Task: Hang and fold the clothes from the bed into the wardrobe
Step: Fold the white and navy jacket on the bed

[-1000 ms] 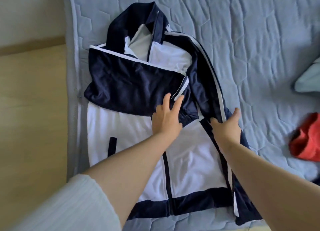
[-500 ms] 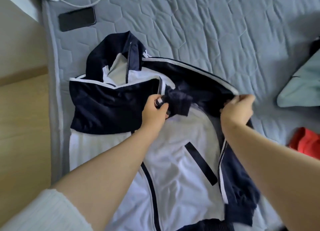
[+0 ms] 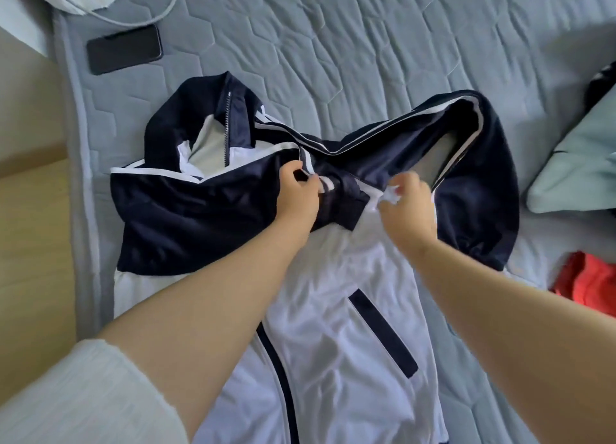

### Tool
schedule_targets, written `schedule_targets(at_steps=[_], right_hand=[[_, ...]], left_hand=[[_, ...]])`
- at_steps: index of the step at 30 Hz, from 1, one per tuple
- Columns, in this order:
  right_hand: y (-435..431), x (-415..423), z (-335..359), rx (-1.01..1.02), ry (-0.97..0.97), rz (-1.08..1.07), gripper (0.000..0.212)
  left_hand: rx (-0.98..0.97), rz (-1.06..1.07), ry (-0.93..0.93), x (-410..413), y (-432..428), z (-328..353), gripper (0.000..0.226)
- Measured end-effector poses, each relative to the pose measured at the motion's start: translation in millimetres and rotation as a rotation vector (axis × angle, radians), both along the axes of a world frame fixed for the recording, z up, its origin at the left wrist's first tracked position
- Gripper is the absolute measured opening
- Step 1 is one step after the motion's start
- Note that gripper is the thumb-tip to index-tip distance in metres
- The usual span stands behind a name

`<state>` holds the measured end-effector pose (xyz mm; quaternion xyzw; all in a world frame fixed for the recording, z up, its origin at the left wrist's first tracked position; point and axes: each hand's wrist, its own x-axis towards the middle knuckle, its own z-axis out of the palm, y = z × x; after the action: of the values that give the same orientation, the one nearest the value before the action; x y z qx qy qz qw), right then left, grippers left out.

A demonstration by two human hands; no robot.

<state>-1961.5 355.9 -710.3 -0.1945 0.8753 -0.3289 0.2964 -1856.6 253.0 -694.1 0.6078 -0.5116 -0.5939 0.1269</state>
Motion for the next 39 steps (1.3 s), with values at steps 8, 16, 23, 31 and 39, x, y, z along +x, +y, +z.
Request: schedule_targets(at_steps=[8,16,23,31,39], right_hand=[[-28.9,11.5,-8.9,-0.168,-0.146,-0.129,0.040],[-42.8,-38.5,-8.7,-0.167,-0.621,-0.839,0.047],[-48.3,-58.1,-1.1,-0.480,-0.920,-0.748,0.023],[-56.1,-74.2,48.7,-0.607,-0.955,-0.696,0.008],[-42.8,-64.6,61.3,-0.534,-0.762,-0.573,0.012]], left_hand=[[-0.203,-0.106,0.163,-3.8,-8.8,1.2,0.041],[-0.296,-0.958,-0.371,15.2,-11.9,-39.9,0.068],[-0.122,-1.022,-0.362,17.5,-18.7,-43.0,0.060],[-0.424,-0.299,-0.209,0.9,-17.9,-7.3,0.022],[-0.225,-0.489,-0.029,-56.6,-22.6,38.8,0.061]])
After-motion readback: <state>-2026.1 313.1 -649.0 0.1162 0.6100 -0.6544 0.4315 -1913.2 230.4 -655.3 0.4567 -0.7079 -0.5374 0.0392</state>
